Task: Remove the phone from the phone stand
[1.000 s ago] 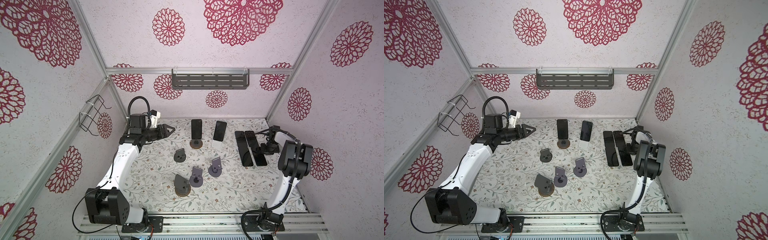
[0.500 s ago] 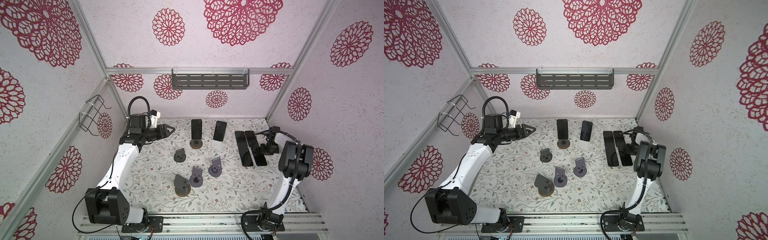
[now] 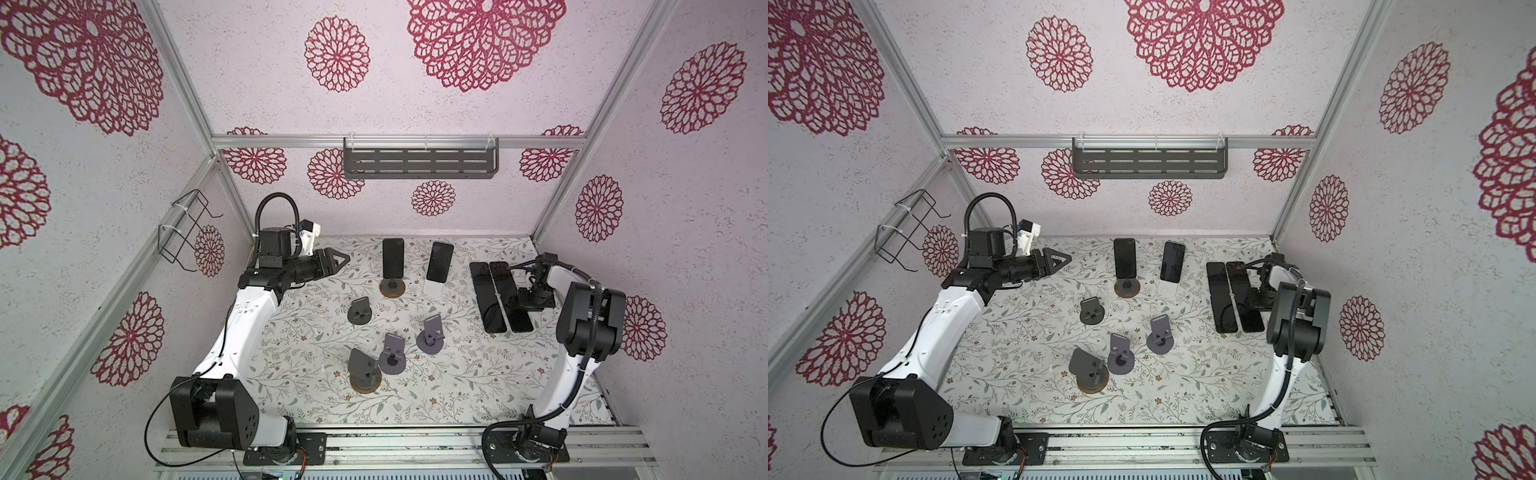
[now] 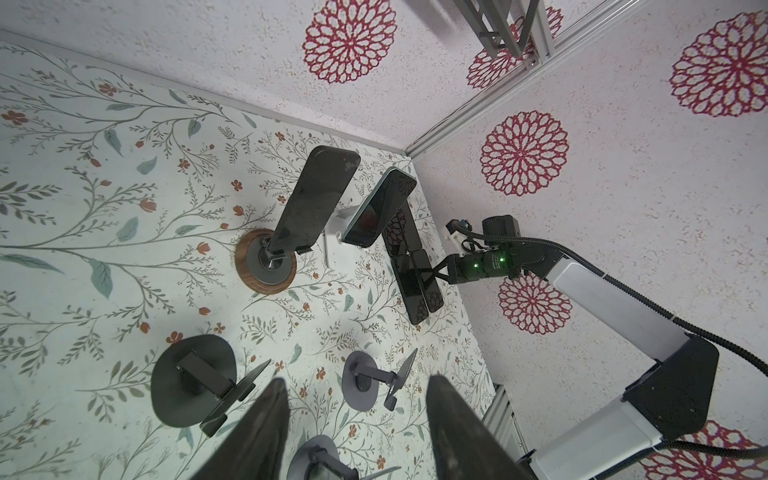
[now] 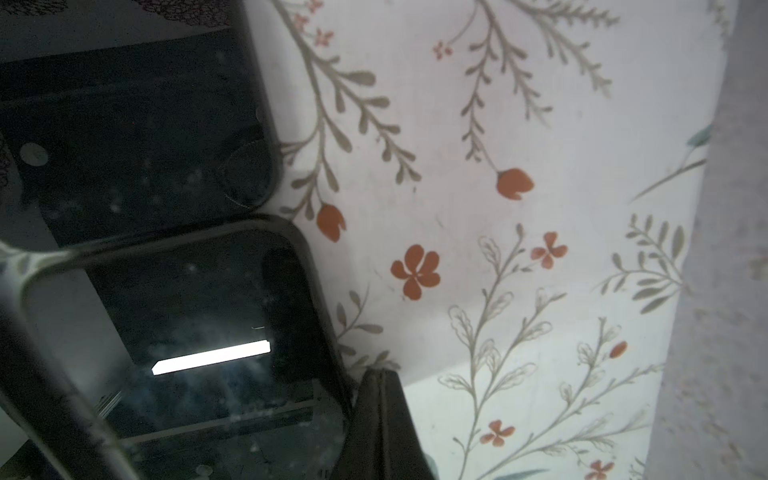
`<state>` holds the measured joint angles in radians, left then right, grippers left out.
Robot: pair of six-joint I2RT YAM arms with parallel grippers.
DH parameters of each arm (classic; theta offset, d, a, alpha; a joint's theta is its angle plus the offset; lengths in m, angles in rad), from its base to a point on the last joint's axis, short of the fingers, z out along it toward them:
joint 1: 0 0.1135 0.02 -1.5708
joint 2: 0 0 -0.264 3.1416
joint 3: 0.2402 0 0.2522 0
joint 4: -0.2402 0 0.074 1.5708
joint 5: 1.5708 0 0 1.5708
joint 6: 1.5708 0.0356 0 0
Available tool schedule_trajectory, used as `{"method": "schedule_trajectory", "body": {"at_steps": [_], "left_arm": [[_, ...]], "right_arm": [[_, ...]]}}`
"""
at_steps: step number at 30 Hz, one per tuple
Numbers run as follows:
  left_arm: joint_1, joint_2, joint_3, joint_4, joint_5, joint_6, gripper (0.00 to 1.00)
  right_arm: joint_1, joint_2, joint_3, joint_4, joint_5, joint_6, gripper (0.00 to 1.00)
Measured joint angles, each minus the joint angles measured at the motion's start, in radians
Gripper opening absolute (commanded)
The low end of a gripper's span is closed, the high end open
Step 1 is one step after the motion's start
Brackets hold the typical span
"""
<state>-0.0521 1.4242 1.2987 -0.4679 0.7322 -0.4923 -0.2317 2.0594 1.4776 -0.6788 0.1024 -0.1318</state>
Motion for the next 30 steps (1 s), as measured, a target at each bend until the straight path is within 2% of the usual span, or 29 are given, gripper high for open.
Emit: {"method": "schedule_trajectory", "body": {"at_steps": [22, 30], "left_arm": [[0.010, -0.005, 0.000, 0.004, 0.014, -0.010, 0.57], [0.012, -0.005, 0.000, 0.006, 0.014, -0.010, 0.57]], "right_arm": [[0.000, -0.023, -0.029, -0.008, -0.036, 0.081, 0.00], [0.000, -0.023, 0.048, 0.019, -0.013, 0.110, 0.00]]}}
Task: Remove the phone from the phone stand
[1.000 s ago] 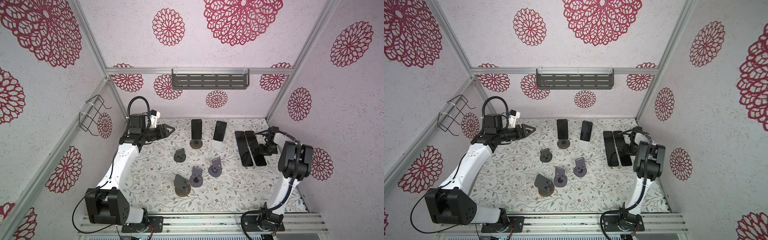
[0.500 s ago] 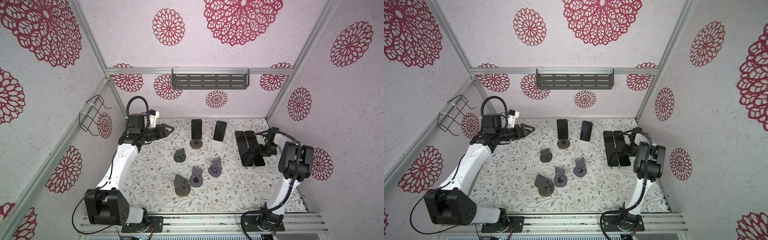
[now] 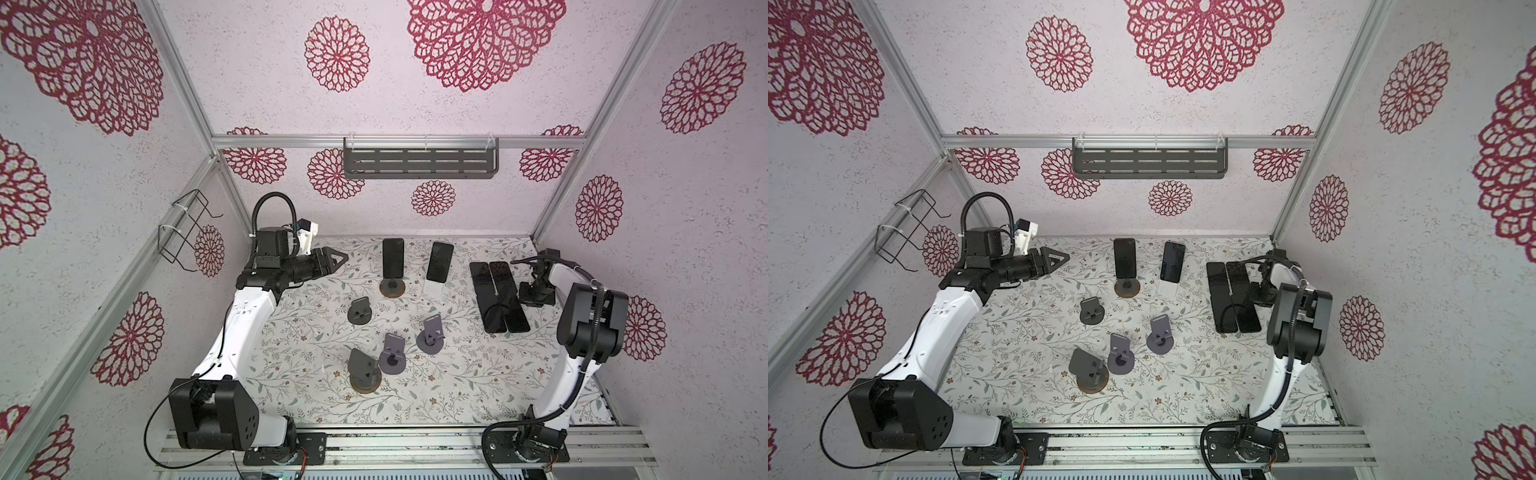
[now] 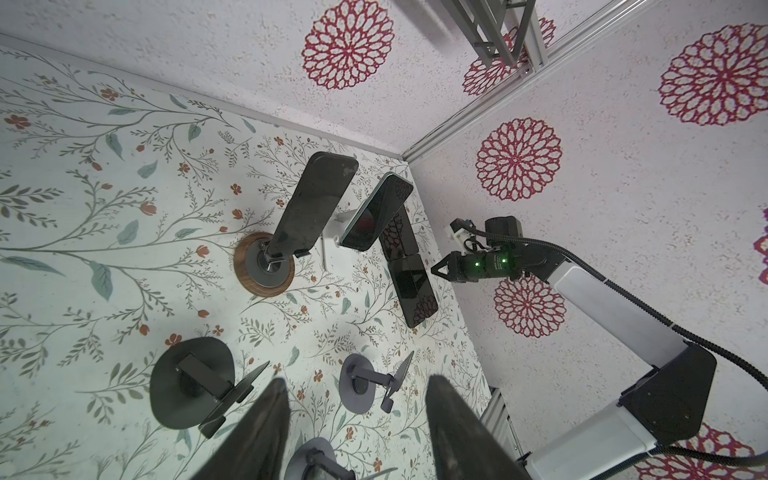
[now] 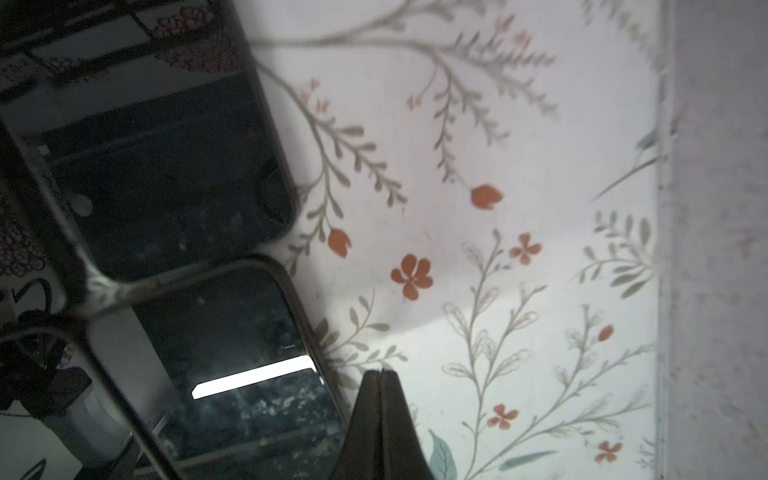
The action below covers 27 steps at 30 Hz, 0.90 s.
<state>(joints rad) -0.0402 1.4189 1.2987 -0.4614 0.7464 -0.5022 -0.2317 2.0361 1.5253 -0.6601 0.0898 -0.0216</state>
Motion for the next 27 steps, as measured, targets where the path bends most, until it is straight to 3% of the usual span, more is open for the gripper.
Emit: {"method": "schedule_trajectory", "body": {"at_steps": [15, 27], "left_arm": [[0.000, 0.000, 0.000, 0.000, -0.001, 0.000, 0.59], [0.000, 0.000, 0.000, 0.000, -0.001, -0.001, 0.77]], "right_arm": [[0.011, 0.165, 0.161, 0.080, -0.008, 0.068, 0.00], [0.028, 0.224, 0.244, 0.085, -0.061, 0.081, 0.01]]}}
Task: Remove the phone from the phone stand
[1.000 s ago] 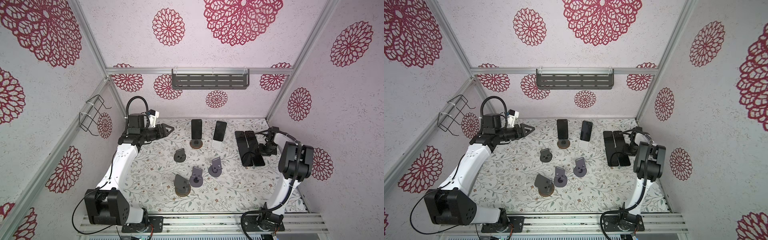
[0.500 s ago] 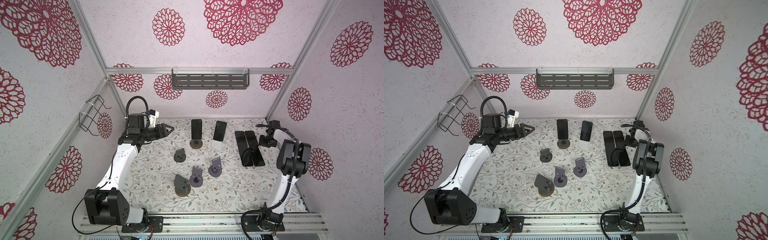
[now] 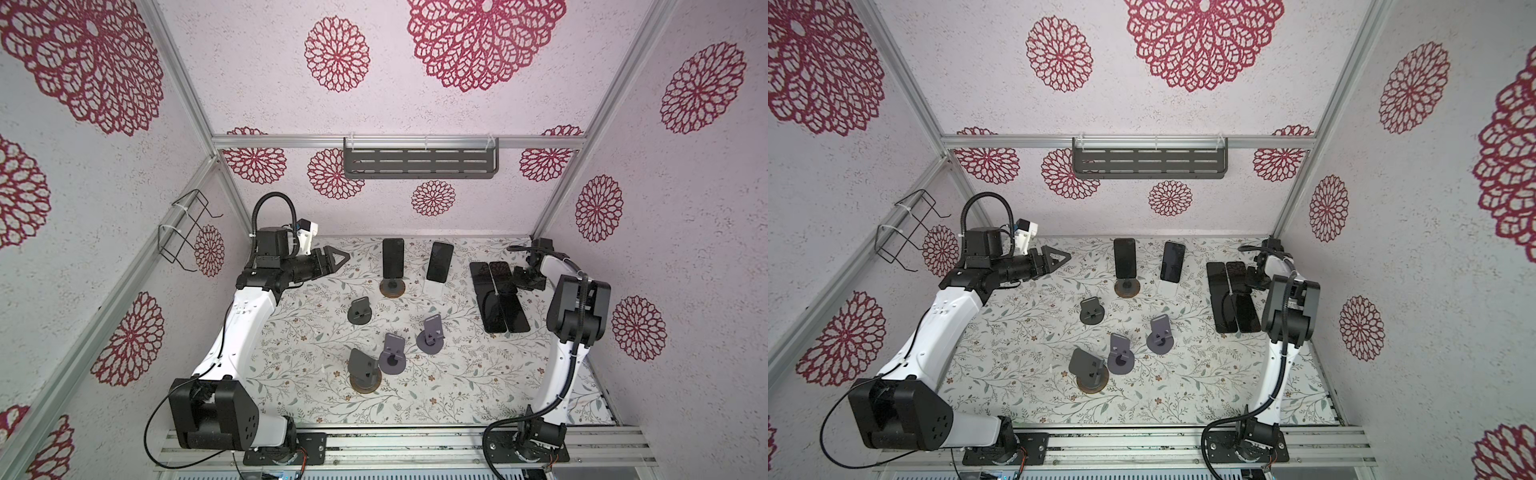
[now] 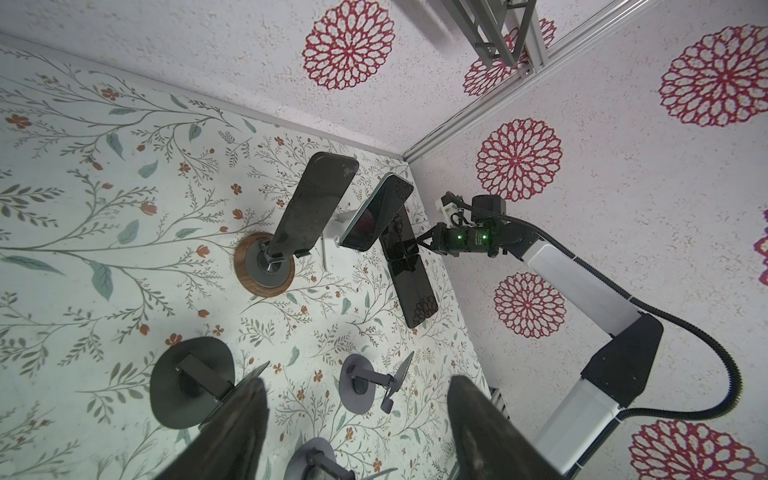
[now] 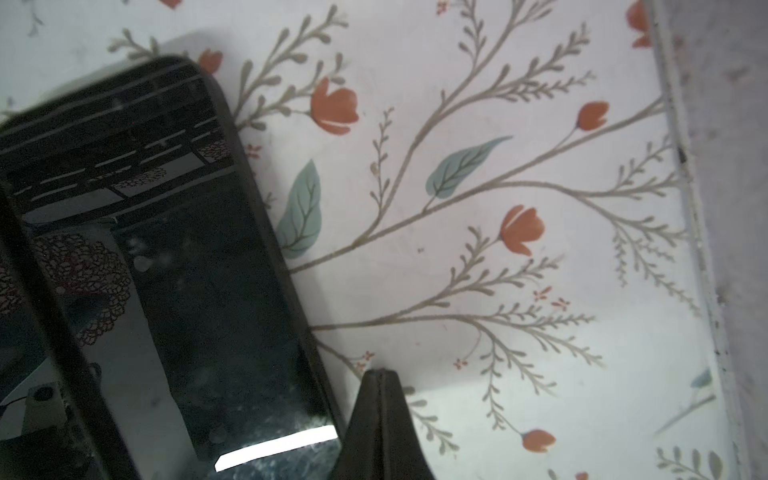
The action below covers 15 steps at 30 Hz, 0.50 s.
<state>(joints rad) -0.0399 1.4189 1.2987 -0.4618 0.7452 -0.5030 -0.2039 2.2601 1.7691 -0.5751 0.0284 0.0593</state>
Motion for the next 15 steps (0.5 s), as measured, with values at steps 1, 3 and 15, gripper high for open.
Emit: {"method": "schedule_trajectory", "body": {"at_steps": [1, 3, 15], "left_arm": [[0.000, 0.000, 0.000, 0.000, 0.000, 0.000, 0.78], [0.000, 0.000, 0.000, 0.000, 0.000, 0.000, 0.78], [0.000, 0.000, 0.000, 0.000, 0.000, 0.000, 0.81]], "right_arm": [[0.003, 0.001, 0.000, 0.002, -0.005, 0.003, 0.01], [0.011, 0.003, 0.002, 0.006, -0.008, 0.006, 0.01], [0.031, 0.003, 0.002, 0.010, -0.005, 0.004, 0.02]]}}
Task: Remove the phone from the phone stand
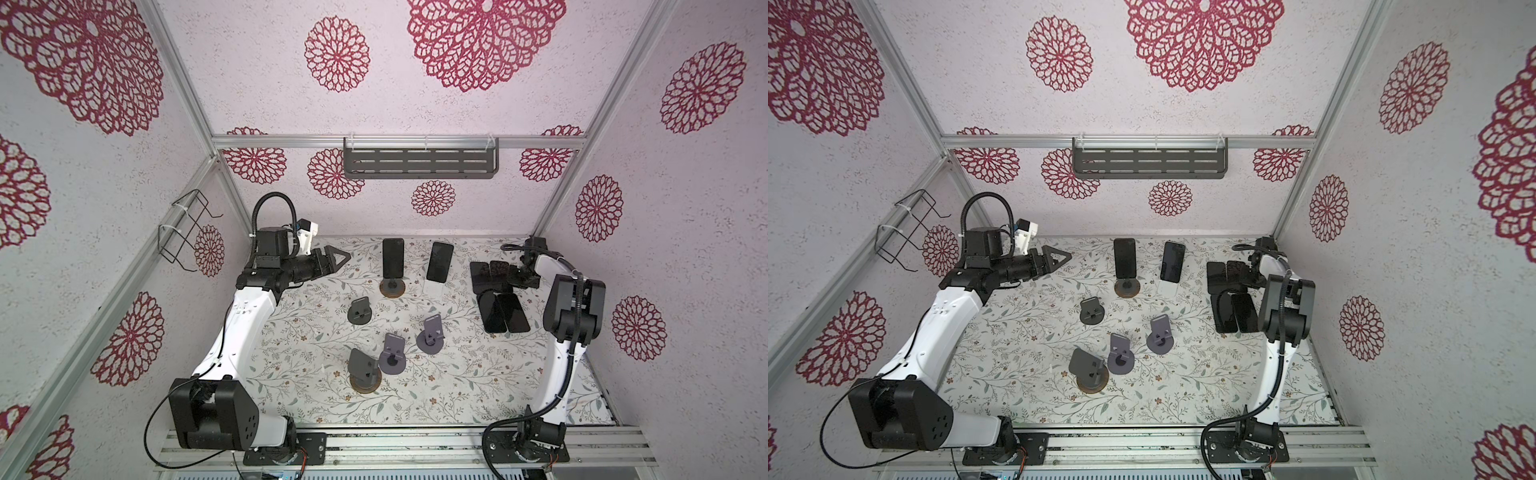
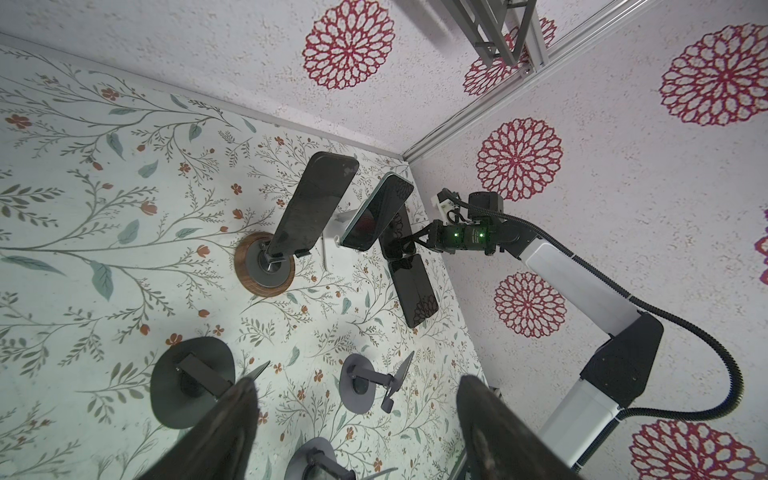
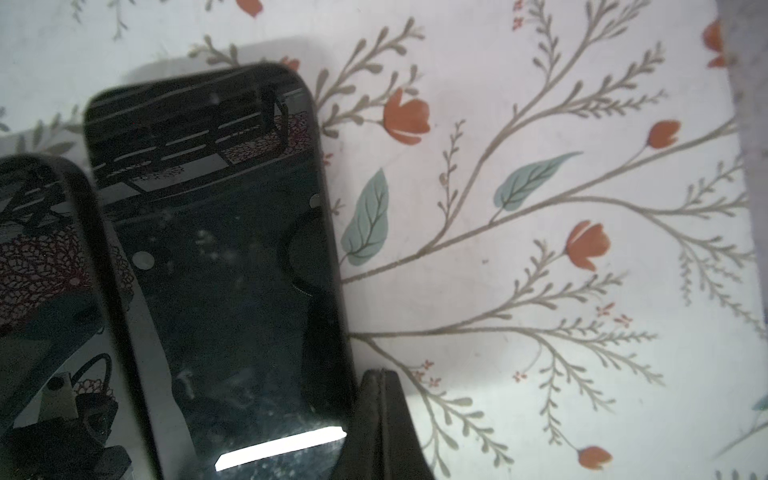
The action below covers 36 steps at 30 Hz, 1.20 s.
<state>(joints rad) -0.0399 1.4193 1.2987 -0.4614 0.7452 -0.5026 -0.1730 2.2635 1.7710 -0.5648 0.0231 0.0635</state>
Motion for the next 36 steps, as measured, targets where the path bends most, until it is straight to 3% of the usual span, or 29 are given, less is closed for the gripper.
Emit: {"method": "schedule_trajectory", "body": {"at_steps": [2, 6, 14, 16, 21, 25, 32, 36], "left_arm": [[0.000, 0.000, 0.000, 0.000, -0.001, 0.001, 0.82], [0.000, 0.000, 0.000, -0.009, -0.019, 0.013, 0.85], [-0.045, 0.000, 0.002, -0.069, -0.164, 0.108, 1.00], [-0.091, -0.003, 0.002, -0.092, -0.238, 0.147, 0.98], [-0.215, -0.030, 0.001, -0.097, -0.404, 0.203, 0.97], [-0.314, -0.017, 0.009, -0.064, -0.553, 0.207, 0.97], [-0.439, 0.210, 0.143, 0.022, -0.713, 0.195, 0.97], [-0.467, 0.346, 0.227, 0.064, -0.765, 0.176, 0.97]], "right_arm": [[0.000, 0.000, 0.000, 0.000, 0.007, -0.001, 0.05], [-0.007, -0.029, -0.042, 0.026, 0.042, 0.003, 0.19], [-0.035, -0.311, -0.218, 0.083, 0.058, 0.029, 0.68], [-0.039, -0.413, -0.265, 0.106, 0.045, 0.049, 0.76], [-0.037, -0.663, -0.448, 0.189, -0.038, 0.089, 0.83], [-0.035, -0.804, -0.602, 0.227, -0.123, 0.093, 0.99], [-0.039, -1.019, -0.905, 0.323, -0.266, 0.142, 0.99], [-0.040, -1.095, -0.988, 0.328, -0.324, 0.183, 0.99]]}}
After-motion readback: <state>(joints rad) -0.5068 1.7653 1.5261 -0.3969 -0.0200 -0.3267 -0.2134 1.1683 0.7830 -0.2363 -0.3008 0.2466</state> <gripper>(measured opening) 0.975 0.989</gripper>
